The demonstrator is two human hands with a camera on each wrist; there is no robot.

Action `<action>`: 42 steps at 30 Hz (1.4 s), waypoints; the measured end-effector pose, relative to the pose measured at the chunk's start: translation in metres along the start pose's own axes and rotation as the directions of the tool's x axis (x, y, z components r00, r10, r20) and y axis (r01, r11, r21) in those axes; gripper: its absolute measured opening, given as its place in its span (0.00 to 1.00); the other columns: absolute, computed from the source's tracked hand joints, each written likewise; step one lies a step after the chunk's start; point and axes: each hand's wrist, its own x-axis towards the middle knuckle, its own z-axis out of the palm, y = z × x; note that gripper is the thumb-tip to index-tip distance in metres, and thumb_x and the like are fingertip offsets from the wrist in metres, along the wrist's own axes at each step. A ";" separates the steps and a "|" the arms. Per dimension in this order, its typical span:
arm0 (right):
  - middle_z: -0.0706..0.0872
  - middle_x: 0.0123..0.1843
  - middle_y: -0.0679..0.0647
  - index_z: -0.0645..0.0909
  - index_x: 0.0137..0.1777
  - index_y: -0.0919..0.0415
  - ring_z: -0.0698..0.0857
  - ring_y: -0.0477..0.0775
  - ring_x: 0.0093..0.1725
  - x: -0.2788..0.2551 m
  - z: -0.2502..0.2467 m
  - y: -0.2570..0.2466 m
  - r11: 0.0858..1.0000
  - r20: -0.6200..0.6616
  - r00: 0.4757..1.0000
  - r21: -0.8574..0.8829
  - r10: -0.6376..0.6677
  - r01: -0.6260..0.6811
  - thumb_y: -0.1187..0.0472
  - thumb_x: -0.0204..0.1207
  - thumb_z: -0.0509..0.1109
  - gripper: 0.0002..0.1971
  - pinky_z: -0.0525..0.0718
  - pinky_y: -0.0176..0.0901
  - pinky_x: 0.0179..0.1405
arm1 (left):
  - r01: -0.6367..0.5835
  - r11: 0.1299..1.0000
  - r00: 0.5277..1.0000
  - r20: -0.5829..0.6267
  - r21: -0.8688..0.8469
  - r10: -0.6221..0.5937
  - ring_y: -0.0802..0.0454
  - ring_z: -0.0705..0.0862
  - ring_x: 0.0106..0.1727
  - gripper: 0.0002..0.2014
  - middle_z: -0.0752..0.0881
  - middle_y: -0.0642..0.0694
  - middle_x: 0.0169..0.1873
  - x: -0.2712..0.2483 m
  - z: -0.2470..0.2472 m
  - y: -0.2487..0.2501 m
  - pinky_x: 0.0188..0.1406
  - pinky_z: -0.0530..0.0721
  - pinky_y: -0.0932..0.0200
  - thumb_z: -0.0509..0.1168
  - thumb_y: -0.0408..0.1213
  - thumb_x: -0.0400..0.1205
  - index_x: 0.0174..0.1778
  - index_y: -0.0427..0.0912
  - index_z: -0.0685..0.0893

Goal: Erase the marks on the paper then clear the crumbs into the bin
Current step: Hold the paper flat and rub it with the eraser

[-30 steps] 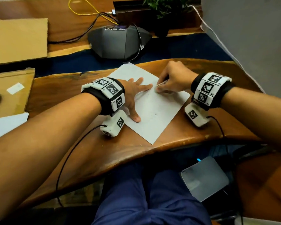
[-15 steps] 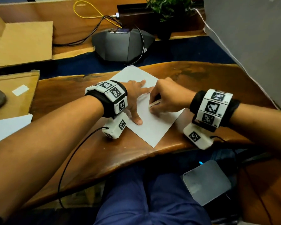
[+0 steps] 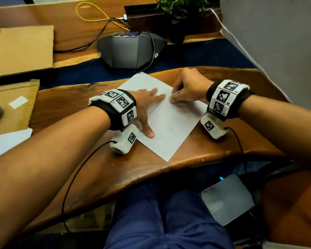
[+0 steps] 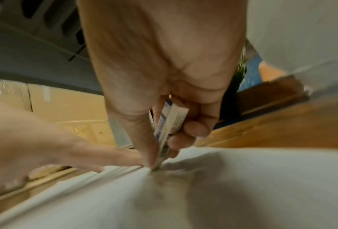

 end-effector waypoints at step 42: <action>0.90 0.34 0.51 0.92 0.37 0.58 0.88 0.50 0.39 0.006 0.018 -0.021 0.996 0.012 0.998 -0.056 -0.063 0.063 0.59 0.66 0.81 0.03 0.81 0.34 0.29 | -0.017 1.000 1.000 -0.009 -0.011 0.017 0.43 0.46 0.86 0.79 0.41 0.53 0.87 0.010 0.006 -0.009 0.84 0.54 0.39 0.81 0.70 0.48 0.86 0.54 0.37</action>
